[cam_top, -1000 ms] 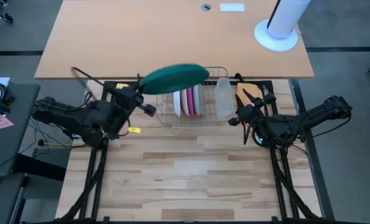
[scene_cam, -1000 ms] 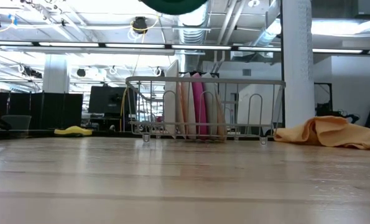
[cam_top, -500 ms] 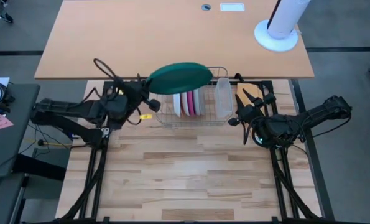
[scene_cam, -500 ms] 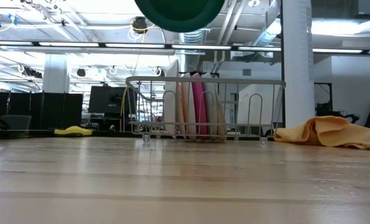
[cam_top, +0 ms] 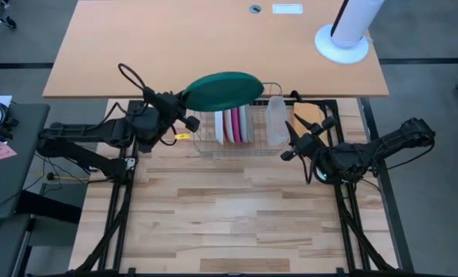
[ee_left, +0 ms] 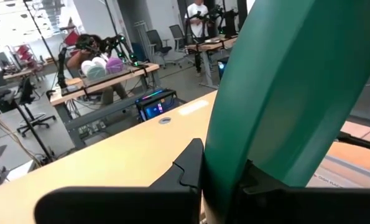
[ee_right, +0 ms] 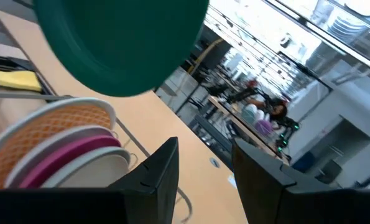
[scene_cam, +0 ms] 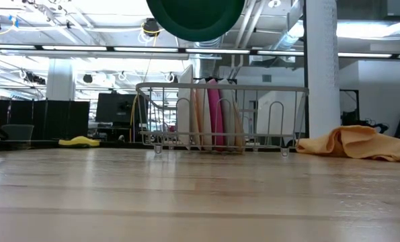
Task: Sort dishes
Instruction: Put the green plate into the dish rack
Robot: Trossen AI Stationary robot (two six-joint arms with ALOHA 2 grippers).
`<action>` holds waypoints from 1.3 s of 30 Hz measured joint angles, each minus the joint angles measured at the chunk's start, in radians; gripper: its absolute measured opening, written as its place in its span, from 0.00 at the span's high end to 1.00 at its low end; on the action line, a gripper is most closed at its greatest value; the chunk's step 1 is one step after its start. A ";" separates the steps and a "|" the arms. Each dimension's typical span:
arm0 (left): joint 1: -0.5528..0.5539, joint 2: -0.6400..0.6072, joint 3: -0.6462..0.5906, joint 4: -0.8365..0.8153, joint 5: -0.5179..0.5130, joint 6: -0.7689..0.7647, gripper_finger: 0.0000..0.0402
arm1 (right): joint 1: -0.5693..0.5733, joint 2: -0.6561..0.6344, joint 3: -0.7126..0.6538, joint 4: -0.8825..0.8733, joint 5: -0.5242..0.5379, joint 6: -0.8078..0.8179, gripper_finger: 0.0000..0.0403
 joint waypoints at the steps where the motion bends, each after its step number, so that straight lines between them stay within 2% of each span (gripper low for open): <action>1: 0.000 0.000 0.000 0.000 0.000 0.000 0.97 | 0.002 0.000 0.000 0.000 -0.007 0.000 0.63; 5: -0.004 0.006 0.000 -0.003 0.014 -0.010 0.97 | 0.007 0.000 0.000 0.000 -0.049 -0.008 0.63; 9: -0.023 0.026 0.000 0.009 0.111 -0.015 0.97 | 0.025 0.000 0.000 0.000 -0.140 0.009 0.63; 13: -0.030 0.053 -0.002 0.040 0.095 0.036 0.97 | 0.046 0.000 0.000 0.008 -0.273 0.019 0.63; 16: -0.029 0.069 -0.002 0.097 0.083 0.063 0.97 | 0.061 0.003 0.000 0.045 -0.305 0.023 0.61; 21: -0.010 0.110 -0.002 0.290 0.131 0.303 0.97 | 0.075 0.034 0.000 0.096 -0.316 -0.036 0.48; 25: 0.003 0.100 0.000 0.326 0.156 0.338 0.97 | 0.061 0.082 0.000 0.174 -0.317 -0.140 0.38; 31: -0.034 0.106 -0.001 0.313 0.174 0.364 0.98 | 0.030 0.191 0.000 0.413 -0.292 -0.401 0.37; 35: -0.051 0.105 -0.001 0.315 0.094 0.387 0.99 | 0.061 0.245 0.000 0.677 -0.288 -0.634 0.37; 39: -0.062 0.106 -0.001 0.280 0.004 0.392 0.99 | 0.116 0.256 0.003 0.766 -0.313 -0.751 0.37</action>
